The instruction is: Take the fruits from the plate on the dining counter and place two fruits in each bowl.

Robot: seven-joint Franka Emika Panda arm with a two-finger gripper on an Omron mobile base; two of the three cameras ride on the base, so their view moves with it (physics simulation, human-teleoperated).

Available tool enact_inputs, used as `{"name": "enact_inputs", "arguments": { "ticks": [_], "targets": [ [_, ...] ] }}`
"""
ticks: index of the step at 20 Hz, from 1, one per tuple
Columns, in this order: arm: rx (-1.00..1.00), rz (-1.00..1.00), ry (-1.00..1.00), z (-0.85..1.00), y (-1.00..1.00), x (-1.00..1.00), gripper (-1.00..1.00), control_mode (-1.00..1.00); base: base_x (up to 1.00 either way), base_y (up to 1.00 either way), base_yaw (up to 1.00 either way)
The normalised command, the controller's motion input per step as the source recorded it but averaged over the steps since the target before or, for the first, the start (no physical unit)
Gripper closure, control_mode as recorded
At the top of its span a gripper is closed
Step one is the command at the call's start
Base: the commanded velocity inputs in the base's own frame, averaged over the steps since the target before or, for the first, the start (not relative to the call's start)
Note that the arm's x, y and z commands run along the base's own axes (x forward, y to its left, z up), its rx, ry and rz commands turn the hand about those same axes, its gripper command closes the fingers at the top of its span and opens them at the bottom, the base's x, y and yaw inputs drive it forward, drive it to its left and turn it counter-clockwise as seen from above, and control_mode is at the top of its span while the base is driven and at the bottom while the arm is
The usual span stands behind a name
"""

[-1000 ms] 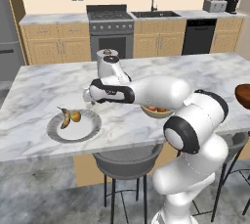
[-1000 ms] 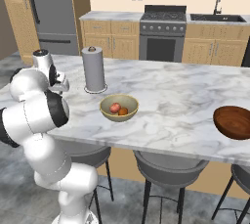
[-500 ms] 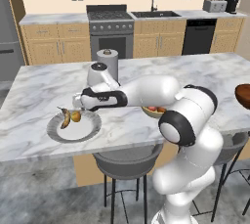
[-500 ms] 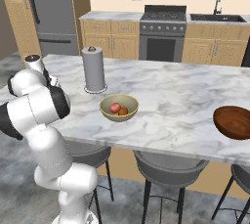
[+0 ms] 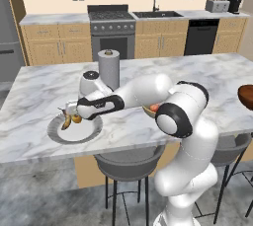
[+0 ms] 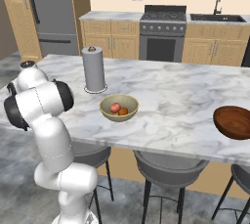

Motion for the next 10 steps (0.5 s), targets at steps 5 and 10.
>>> {"name": "enact_inputs", "arguments": {
  "ticks": [5, 10],
  "targets": [
    [0.0, 0.0, 0.0, -0.04, 0.05, 0.01, -1.0, -1.0, 0.0, 0.0, 0.0],
    [0.0, 0.0, 0.0, -0.01, 0.01, 0.08, -1.0, -1.0, 0.0, 0.0, 0.0]
  ]
}}
